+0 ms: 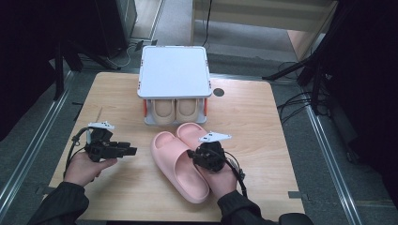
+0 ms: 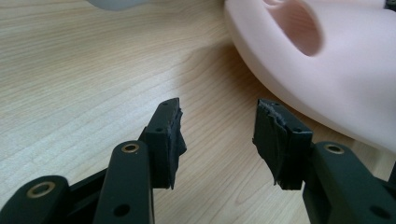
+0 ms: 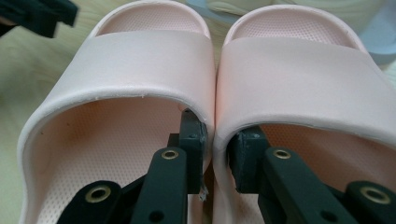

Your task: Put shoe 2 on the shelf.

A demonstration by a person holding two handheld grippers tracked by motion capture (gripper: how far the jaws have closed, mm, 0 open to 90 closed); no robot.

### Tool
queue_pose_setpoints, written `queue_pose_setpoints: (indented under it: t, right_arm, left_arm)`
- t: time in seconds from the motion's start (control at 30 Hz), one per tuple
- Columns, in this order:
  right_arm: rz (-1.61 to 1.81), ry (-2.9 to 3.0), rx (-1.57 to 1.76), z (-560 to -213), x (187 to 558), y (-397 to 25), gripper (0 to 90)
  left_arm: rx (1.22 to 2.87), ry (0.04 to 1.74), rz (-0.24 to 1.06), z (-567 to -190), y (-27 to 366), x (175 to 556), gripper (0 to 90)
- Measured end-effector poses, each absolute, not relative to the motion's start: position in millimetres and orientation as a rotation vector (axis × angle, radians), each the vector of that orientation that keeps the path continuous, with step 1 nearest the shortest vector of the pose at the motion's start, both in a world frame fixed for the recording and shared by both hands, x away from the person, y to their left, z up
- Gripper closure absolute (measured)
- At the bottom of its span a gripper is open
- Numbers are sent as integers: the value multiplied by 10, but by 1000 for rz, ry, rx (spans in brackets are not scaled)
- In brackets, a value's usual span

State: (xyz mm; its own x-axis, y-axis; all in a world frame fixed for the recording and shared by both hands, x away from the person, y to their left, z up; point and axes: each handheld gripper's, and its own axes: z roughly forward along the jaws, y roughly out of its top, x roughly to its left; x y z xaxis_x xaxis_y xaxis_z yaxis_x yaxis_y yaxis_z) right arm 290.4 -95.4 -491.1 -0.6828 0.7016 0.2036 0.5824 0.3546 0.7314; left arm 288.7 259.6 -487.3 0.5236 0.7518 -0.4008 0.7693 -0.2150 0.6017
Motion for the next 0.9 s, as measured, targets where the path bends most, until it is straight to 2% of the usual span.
queue_pose_setpoints:
  t: [0.63,0.9]
  right_arm:
    - [1260,2822,697,-4589,2945,-868,777]
    - [1345,2930,524,-4283,3070,-823,777]
  left_arm:
    - [1927,1293,0,-4851,2837,2901,495]
    - [1922,1311,7,-4859,2883,2898,492]
